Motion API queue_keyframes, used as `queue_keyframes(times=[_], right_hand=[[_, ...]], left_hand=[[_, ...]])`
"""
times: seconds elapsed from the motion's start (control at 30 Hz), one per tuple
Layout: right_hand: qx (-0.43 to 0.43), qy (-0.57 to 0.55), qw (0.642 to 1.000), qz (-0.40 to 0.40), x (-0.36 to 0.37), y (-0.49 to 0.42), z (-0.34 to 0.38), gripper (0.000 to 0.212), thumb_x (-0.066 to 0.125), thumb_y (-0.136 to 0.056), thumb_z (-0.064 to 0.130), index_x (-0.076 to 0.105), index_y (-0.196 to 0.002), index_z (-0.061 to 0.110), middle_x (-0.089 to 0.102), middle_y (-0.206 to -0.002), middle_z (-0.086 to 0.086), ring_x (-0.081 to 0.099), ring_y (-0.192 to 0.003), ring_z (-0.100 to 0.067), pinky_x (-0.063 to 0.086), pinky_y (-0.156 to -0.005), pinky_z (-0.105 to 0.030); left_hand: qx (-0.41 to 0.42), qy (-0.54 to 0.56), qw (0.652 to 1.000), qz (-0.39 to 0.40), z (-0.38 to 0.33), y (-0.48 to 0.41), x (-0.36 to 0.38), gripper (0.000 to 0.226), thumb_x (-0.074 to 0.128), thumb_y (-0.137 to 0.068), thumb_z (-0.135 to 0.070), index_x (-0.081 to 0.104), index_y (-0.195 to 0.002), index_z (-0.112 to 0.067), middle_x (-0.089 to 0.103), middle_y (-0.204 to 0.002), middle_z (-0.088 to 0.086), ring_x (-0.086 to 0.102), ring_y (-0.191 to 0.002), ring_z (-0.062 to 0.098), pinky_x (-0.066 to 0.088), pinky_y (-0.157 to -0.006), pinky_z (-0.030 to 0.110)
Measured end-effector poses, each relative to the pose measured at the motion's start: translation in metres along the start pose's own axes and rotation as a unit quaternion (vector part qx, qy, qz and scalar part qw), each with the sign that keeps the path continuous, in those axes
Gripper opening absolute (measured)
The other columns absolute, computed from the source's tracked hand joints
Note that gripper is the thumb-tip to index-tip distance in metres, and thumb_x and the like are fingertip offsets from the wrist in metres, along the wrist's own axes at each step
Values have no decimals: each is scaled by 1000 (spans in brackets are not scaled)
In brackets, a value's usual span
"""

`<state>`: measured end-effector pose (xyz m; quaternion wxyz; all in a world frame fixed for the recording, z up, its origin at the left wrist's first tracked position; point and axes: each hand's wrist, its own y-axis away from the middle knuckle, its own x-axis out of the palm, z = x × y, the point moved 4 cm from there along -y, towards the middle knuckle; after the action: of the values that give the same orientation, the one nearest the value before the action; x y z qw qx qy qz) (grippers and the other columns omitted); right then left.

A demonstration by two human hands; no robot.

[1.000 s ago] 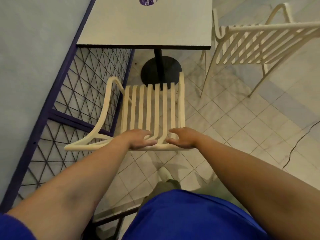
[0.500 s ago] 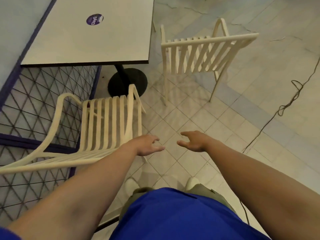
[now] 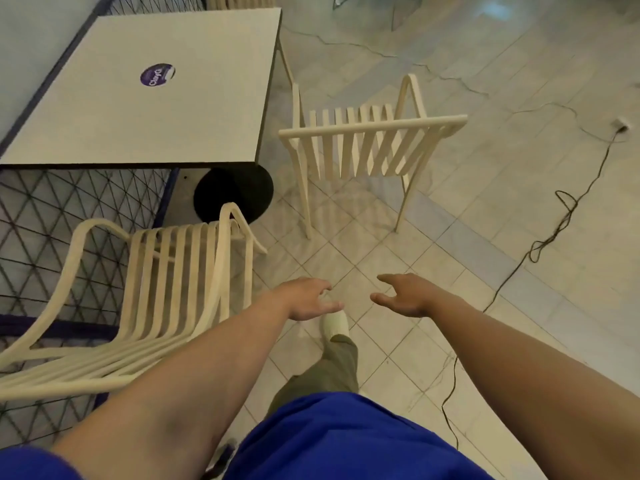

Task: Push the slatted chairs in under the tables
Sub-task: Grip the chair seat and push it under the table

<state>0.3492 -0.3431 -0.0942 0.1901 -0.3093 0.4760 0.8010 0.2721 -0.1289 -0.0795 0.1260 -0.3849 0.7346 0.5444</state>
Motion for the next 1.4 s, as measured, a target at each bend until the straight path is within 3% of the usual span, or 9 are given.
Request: queue_keyframes(times=[0.5,0.8,0.9,0.97,1.17,1.3,1.4], right_hand=[[-14,9,999,-50,-179,-135,-26,77,45,-90,65,28,-151,21,37,-154,-4,34,-139,-24,30,-111,-40],[-112,66,972,-194,-285,-211,-22,78,47,-91,61,25,-152,19,30,-157,-4,19,-145,-26,19,-115,-44],[-122,92,974,-168,-311,-246,-31,80,45,-90,63,23,-152,18,31,-156,-4,22,-144,-26,21,-115,-45],[-130,112,975,-144,-326,-269,-39,82,45,-89,65,23,-151,16,36,-153,-4,29,-139,-27,28,-112,-45],[-145,132,980,-27,-336,-322,-65,85,56,-84,62,23,-151,23,39,-150,-3,38,-132,-27,36,-105,-45],[-130,130,982,32,-329,-341,-82,82,66,-84,44,21,-152,32,42,-149,2,45,-127,-23,39,-102,-41],[-103,109,987,59,-320,-354,-89,79,67,-84,28,24,-149,40,52,-135,1,53,-112,-19,46,-93,-36]], left_hand=[[26,-27,998,-56,-19,-144,-193,83,47,-87,-75,36,-151,-23,43,-154,0,39,-139,22,33,-111,40],[53,-47,981,-179,-31,-208,-294,83,53,-84,-73,38,-150,-25,46,-151,-2,45,-134,21,40,-106,44],[34,-56,977,-201,-34,-234,-313,84,56,-81,-73,39,-148,-26,49,-146,-4,51,-124,20,43,-99,42],[14,-62,979,-195,-34,-253,-320,86,56,-81,-72,36,-150,-25,45,-149,-3,48,-128,21,40,-102,43],[-78,-97,987,-105,-21,-298,-318,87,60,-83,-65,29,-154,-26,42,-152,0,41,-135,25,31,-111,52],[-91,-108,987,-77,-18,-315,-315,75,62,-85,-52,32,-151,-33,47,-146,-2,44,-131,23,26,-111,51],[-91,-116,988,-39,-6,-331,-321,68,63,-86,-40,35,-148,-42,53,-137,-5,52,-120,21,37,-102,45]])
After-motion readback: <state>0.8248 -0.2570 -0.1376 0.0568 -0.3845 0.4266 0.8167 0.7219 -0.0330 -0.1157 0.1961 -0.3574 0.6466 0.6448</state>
